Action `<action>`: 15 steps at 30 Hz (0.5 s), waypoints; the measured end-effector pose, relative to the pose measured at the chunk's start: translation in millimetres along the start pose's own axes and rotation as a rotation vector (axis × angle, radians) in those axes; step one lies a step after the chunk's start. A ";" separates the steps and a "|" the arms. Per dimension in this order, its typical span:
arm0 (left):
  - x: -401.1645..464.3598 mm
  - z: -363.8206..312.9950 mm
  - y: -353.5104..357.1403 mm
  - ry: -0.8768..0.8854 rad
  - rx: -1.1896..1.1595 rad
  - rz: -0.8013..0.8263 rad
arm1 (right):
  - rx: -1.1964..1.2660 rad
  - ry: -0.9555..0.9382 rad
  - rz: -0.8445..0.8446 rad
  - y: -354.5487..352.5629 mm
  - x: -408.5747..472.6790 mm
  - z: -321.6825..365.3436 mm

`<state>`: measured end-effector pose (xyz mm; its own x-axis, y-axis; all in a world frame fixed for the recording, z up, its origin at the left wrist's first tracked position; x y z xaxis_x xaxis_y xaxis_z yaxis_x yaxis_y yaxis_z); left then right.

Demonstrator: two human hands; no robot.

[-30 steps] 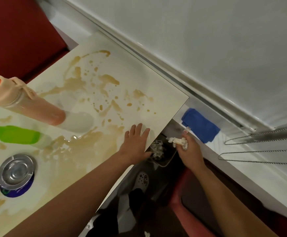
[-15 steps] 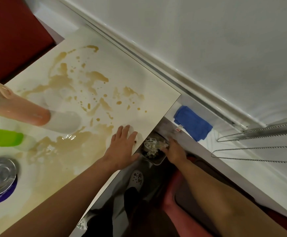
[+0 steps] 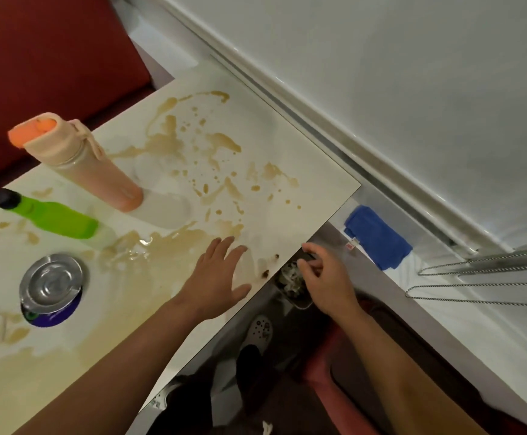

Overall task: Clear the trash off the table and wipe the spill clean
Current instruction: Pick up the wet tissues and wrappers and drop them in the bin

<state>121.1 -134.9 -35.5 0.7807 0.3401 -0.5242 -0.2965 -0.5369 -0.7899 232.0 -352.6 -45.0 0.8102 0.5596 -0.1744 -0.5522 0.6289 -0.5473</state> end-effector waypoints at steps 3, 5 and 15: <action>-18.6 20.7 -12.6 -0.026 -0.060 -0.034 | 0.062 -0.098 0.044 15.3 -4.6 40.9; -32.9 36.2 -19.3 -0.042 -0.093 -0.055 | 0.077 -0.159 0.095 31.2 -7.7 63.0; -143.1 161.9 -25.9 -0.192 -0.293 -0.156 | -0.053 -0.367 0.363 136.6 -41.1 168.8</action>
<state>-71.9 -44.7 8.4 0.6788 0.5582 -0.4771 0.0087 -0.6558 -0.7549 90.1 -198.5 25.5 0.4411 0.8949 -0.0675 -0.7665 0.3365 -0.5470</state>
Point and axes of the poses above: each hand's wrist, its own x-axis towards the middle knuckle, its own y-axis out of the palm, z = x × y, the point moved 5 cm from there along x, towards the middle knuckle, and after that the axes turned 15 degrees about -y, right-handed, at the moved point
